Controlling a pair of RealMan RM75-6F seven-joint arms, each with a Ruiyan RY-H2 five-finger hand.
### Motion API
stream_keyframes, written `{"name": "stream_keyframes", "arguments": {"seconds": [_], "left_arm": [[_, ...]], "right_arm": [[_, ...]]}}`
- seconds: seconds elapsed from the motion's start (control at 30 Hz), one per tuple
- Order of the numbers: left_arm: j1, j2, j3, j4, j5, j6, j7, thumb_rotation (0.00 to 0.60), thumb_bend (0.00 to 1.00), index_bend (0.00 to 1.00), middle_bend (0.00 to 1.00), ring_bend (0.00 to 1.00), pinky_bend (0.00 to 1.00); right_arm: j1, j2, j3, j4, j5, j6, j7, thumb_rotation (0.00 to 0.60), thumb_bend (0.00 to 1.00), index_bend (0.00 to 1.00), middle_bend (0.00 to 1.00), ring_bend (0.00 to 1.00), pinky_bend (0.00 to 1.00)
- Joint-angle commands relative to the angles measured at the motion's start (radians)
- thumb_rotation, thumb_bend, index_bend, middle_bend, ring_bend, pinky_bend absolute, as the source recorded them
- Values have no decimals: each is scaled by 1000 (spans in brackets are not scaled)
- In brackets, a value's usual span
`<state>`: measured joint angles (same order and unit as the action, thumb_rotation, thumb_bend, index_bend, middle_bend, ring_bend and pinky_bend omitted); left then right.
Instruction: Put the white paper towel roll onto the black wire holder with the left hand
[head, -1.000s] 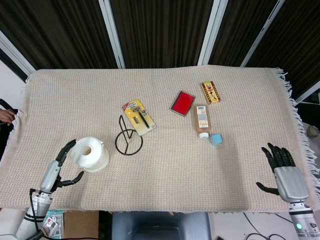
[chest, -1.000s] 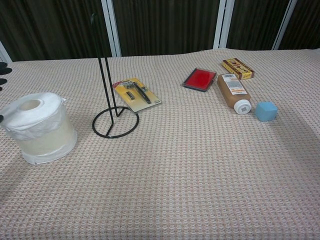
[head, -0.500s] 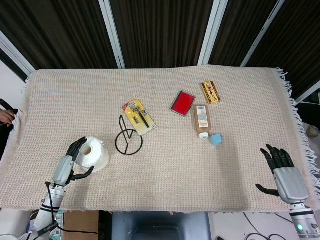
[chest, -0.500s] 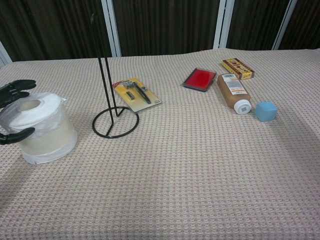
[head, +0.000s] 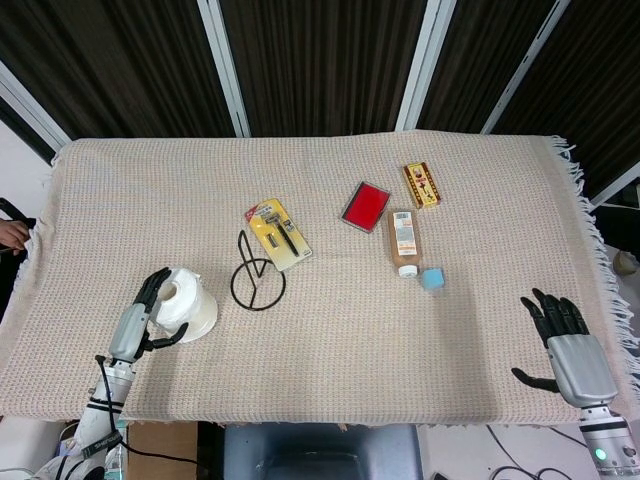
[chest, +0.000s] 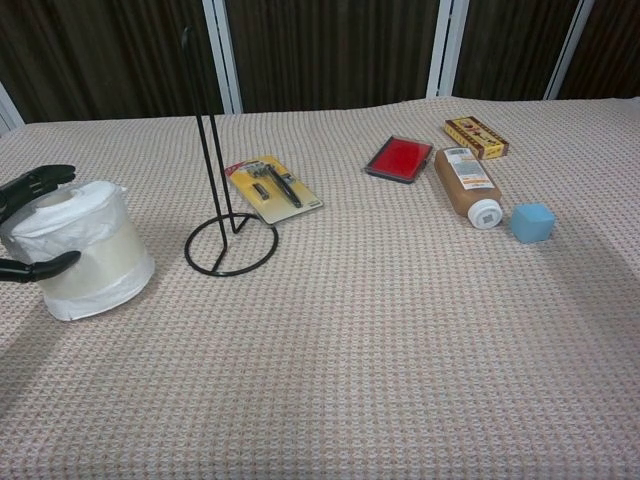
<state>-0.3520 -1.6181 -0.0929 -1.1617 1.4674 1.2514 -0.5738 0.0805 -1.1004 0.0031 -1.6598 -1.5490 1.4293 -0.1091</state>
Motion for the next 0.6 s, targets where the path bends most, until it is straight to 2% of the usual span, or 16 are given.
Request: {"name": "stream_keyframes", "arguments": {"seconds": [0.03, 0.1, 0.23, 0.27, 0.33, 0.4, 0.6], "left_arm": [[-5, 2, -3, 1, -9, -13, 8, 600, 345, 34, 85, 191, 529], [-10, 1, -4, 3, -13, -22, 13, 600, 376, 153, 247, 333, 651], [-13, -8, -13, 0, -31, -28, 38, 600, 547, 514, 602, 610, 861], [-11, -12, -18, -2, -37, -23, 46, 600, 613, 598, 676, 673, 919], [-7, -17, -27, -10, -41, -6, 44, 600, 692, 688, 763, 750, 983], [1, -18, -37, -19, -36, 29, 42, 600, 730, 724, 802, 781, 1000], [32, 8, -96, -90, 21, 229, 9, 600, 748, 729, 814, 794, 1000]], "right_arm": [[2, -1, 1, 0, 5, -5, -4, 600, 149, 0, 0, 0, 0], [2, -2, 1, -1, 6, -5, -6, 600, 149, 0, 0, 0, 0], [0, -1, 0, -4, 2, -1, -5, 600, 149, 0, 0, 0, 0], [0, 0, 0, -4, 2, 0, -4, 600, 149, 0, 0, 0, 0], [-1, 1, -1, -5, 1, 0, -2, 600, 149, 0, 0, 0, 0], [-1, 3, -2, -6, -2, 2, 2, 600, 149, 0, 0, 0, 0], [-3, 10, -6, -8, -11, 6, 13, 600, 149, 0, 0, 0, 0]]}}
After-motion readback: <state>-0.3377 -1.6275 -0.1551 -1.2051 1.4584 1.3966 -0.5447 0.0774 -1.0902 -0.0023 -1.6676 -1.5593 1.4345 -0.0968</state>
